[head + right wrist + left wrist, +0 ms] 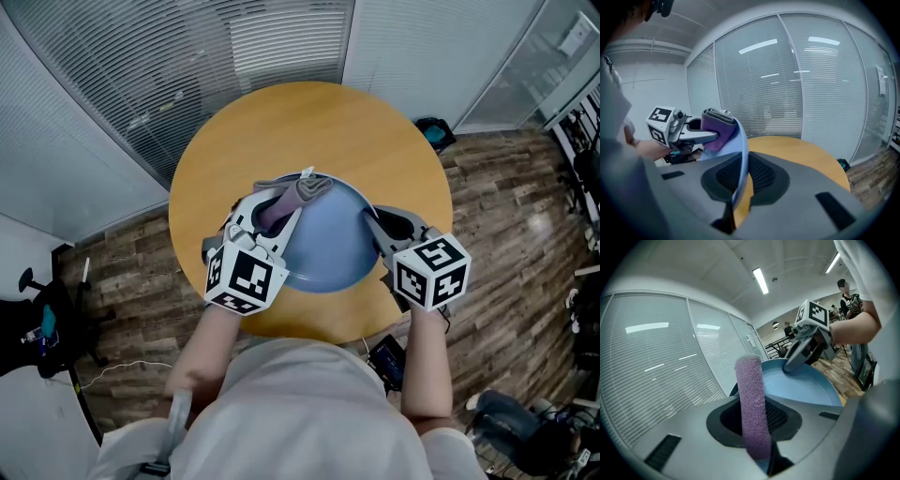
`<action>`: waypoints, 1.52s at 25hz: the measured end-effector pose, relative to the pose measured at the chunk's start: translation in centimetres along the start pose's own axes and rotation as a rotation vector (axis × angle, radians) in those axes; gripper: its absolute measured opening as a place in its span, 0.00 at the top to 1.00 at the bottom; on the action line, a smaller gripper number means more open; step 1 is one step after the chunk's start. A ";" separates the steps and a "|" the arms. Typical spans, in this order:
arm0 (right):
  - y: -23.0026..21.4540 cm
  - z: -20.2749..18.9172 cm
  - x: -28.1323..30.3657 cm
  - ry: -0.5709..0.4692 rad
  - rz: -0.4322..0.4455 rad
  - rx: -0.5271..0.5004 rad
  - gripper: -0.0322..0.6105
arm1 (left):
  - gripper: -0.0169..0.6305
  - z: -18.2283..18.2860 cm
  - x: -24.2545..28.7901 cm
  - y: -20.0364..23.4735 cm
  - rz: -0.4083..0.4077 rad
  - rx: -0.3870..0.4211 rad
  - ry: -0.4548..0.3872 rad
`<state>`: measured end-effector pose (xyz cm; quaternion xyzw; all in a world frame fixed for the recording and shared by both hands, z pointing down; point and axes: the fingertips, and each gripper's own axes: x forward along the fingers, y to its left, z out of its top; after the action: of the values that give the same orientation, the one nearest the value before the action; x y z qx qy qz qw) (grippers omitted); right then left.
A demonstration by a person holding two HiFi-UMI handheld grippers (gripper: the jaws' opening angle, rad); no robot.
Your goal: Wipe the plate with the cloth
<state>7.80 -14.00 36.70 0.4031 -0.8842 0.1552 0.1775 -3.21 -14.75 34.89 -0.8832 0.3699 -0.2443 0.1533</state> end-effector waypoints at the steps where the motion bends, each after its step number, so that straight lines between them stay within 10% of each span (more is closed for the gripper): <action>1: 0.0 0.0 0.0 0.002 0.001 0.000 0.90 | 0.85 0.1 0.1 -0.1 -0.005 0.005 0.000; 38: -0.8 -1.4 0.3 0.021 -0.006 0.042 0.90 | 0.85 -1.3 2.1 -4.0 -0.116 0.392 0.127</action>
<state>8.48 -14.12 38.22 0.4077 -0.8777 0.1775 0.1787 -0.34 -13.74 38.47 -0.8391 0.2730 -0.3752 0.2840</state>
